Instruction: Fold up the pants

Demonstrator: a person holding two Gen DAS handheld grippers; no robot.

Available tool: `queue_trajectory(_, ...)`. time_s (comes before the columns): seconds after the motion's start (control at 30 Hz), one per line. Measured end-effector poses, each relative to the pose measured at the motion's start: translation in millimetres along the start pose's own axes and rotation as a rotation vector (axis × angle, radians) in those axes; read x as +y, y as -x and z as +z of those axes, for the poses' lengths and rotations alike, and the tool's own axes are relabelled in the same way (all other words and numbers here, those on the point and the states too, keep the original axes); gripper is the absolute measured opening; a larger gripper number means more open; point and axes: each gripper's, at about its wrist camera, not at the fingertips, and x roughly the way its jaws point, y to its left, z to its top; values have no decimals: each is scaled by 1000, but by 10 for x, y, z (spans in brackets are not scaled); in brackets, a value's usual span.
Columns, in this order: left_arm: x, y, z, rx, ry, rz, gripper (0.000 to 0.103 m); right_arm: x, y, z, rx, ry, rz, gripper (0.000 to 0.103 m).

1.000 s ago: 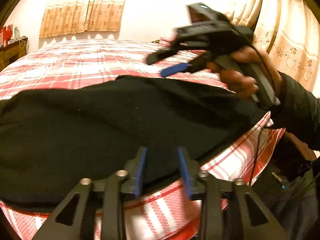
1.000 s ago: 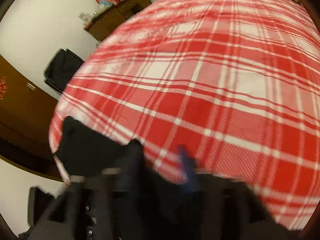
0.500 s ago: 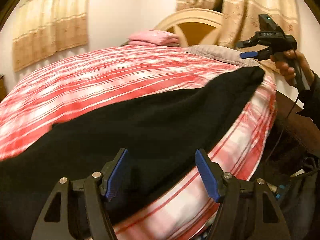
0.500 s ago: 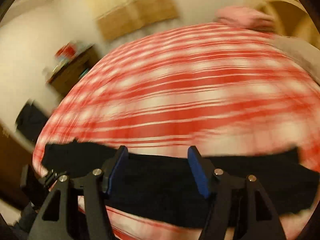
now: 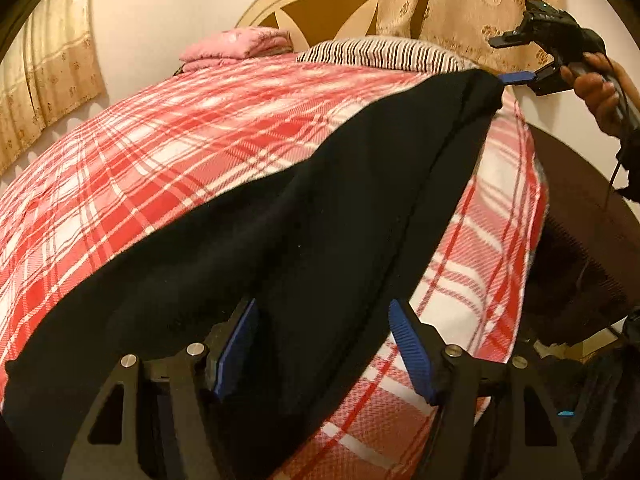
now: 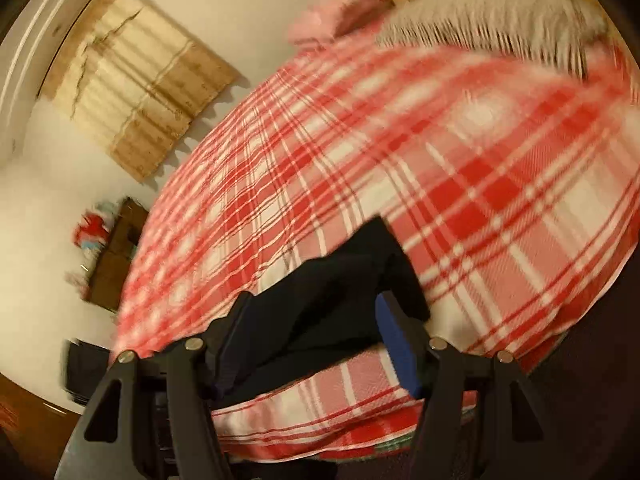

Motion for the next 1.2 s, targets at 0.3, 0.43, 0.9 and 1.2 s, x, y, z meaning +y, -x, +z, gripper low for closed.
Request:
queue_trajectory(0.3,9,-26,30,12,-8,11,57,-102,-339,160,101,57,-43,10)
queue_trajectory(0.43,65,-13,13,-6,39,-9,57,108,-391,369,81,137,-19,7)
queue_trajectory(0.9,69,-12,8,-18,51,-8,57,-183,22,253,-28,339,-85,11)
queue_trajectory(1.2,-127,-56,36,11,-65,96,57,-48,-118,258,8,140,87,58)
